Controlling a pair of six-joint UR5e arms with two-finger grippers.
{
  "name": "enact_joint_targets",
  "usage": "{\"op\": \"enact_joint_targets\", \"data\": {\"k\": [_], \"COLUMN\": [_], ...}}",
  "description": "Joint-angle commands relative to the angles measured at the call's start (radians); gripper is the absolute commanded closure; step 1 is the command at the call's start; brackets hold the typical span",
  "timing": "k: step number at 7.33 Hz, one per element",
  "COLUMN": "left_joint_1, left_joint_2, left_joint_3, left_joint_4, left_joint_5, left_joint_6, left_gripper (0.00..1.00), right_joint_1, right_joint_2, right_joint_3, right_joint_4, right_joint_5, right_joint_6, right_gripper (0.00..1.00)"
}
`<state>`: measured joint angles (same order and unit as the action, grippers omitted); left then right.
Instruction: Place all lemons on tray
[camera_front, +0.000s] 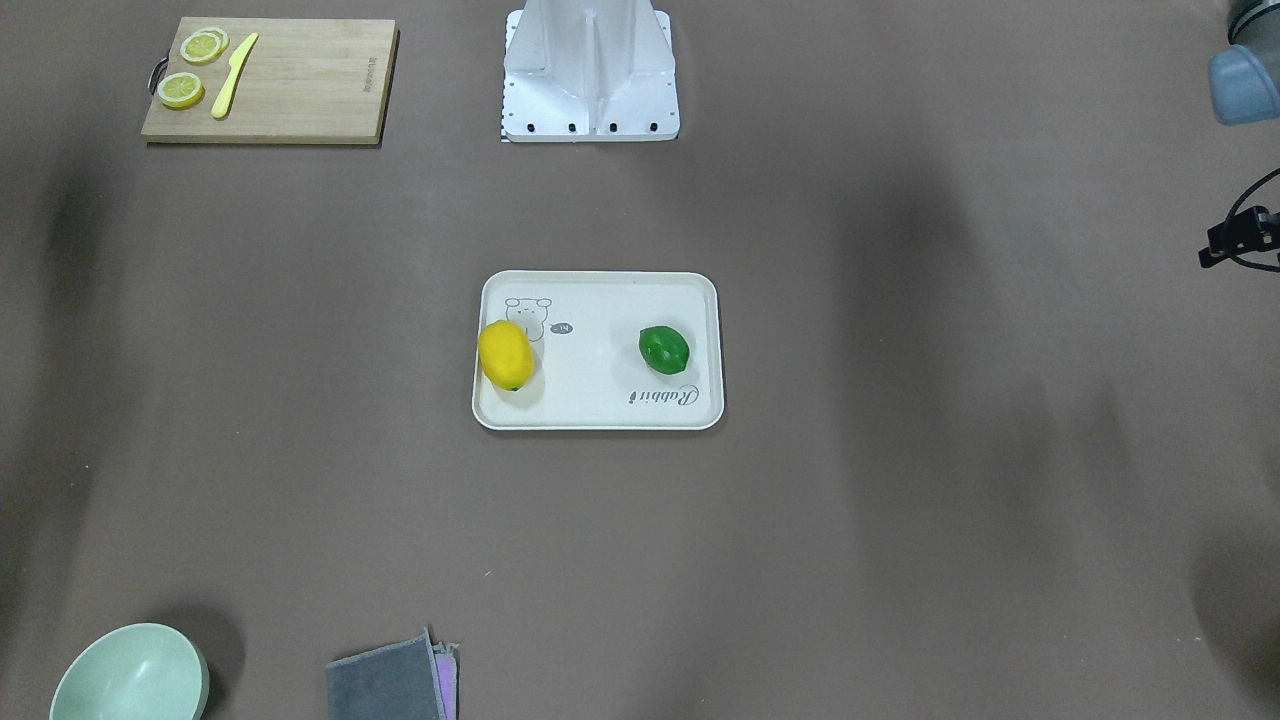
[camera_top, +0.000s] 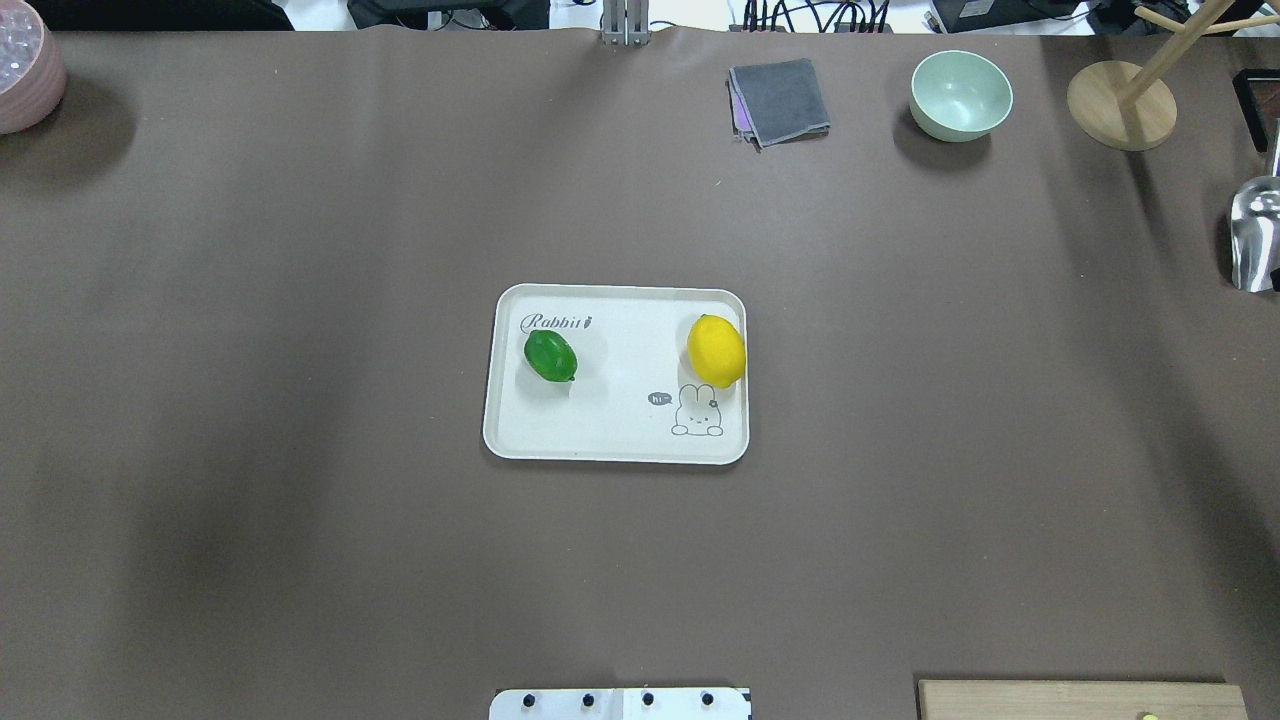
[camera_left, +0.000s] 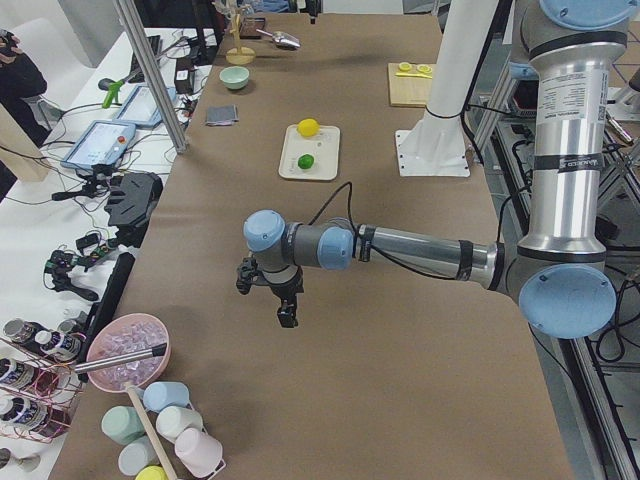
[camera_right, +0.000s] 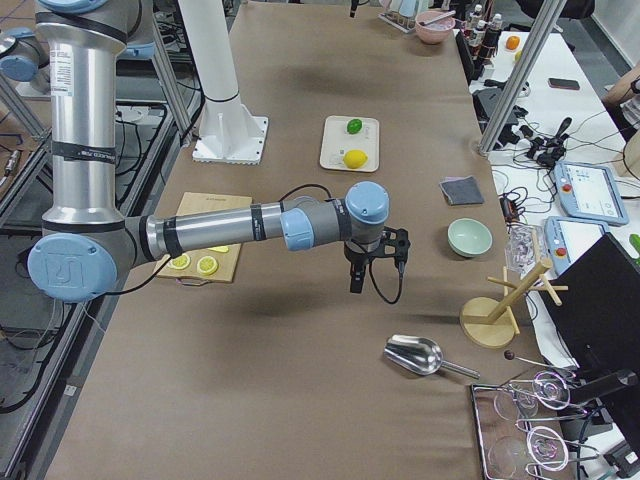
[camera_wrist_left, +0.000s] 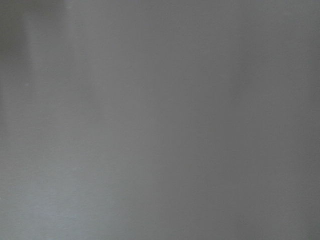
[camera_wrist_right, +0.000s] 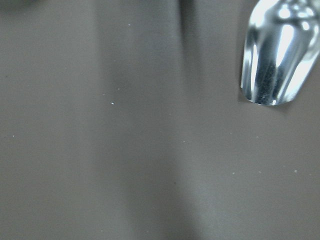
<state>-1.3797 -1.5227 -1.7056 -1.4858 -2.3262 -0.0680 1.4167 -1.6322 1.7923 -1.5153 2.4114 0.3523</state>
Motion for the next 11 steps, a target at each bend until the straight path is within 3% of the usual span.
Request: {"op": "enact_joint_targets", "data": {"k": [1,2,3,5,7,8,11], "left_joint_1": [-0.071,-0.114,-0.139,-0.185,-0.188,-0.190,-0.190], "left_joint_2": [0.059,0.071,0.102,0.156,0.157,0.164,0.176], "left_joint_3": [0.012,0.008,-0.015,-0.029,-0.034,-0.038,-0.052], "left_joint_4": [-0.001,0.001,0.010,0.006,0.012,0.012,0.012], "left_joint_5": [-0.001,-0.001,0.001,0.001,0.001,0.001,0.001], "left_joint_6": [0.115,0.125,0.123,0.125,0.125,0.125,0.125], "left_gripper": [0.02,0.02,0.02,0.02,0.02,0.02,0.02], "right_joint_1": [0.088,0.134,0.151,0.215,0.215,0.215,0.214], "right_joint_2": [0.032,0.088,0.095,0.124,0.112,0.104,0.077], "right_joint_3": [-0.008,-0.011,-0.033,-0.141,-0.148,-0.148,-0.168], "right_joint_4": [-0.204,-0.341,-0.367,-0.350,-0.321,-0.319,-0.162], "right_joint_5": [-0.008,-0.008,-0.006,-0.011,-0.090,-0.089,-0.095], "right_joint_6": [-0.212,-0.277,-0.338,-0.478,-0.475,-0.475,-0.409], "right_gripper": [0.03,0.04,0.06,0.07,0.07,0.07,0.07]}}
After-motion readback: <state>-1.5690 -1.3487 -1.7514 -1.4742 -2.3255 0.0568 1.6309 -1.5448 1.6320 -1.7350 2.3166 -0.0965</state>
